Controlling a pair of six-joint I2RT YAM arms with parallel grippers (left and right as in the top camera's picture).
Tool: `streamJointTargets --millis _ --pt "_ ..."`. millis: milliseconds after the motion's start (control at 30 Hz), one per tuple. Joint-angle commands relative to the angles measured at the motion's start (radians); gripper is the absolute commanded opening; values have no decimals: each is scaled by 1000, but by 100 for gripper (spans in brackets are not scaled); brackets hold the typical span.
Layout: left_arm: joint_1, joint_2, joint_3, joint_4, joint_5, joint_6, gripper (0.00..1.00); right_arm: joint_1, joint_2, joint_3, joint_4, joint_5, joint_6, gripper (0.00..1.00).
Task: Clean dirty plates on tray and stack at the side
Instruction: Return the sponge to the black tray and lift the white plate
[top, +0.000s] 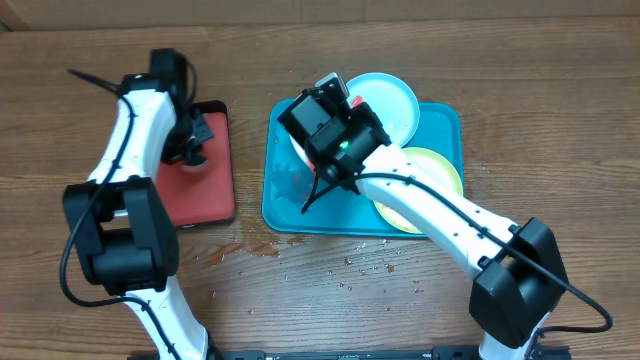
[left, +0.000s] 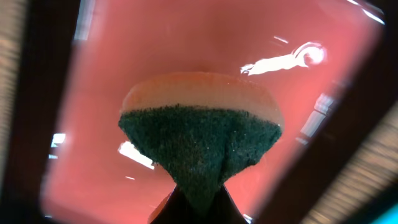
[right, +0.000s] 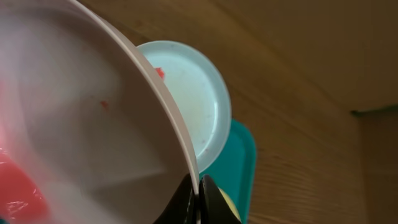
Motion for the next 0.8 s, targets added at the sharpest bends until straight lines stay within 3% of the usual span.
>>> streamJointTargets --millis 0,200,300,600,700,767 --pt "25 6 0 12 -37 35 4 35 -27 21 5 210 -17 4" --pt "14 8 -19 52 46 79 6 69 -27 21 20 281 -121 4" --pt "11 9 -50 96 46 79 19 80 -27 21 24 282 -148 4" --pt "14 12 -119 166 45 79 19 89 -27 21 23 281 -151 4" --pt "14 12 -119 167 39 79 36 89 -27 21 23 282 -151 4" --pt "14 12 -108 161 25 79 38 89 -27 21 23 284 -151 4"
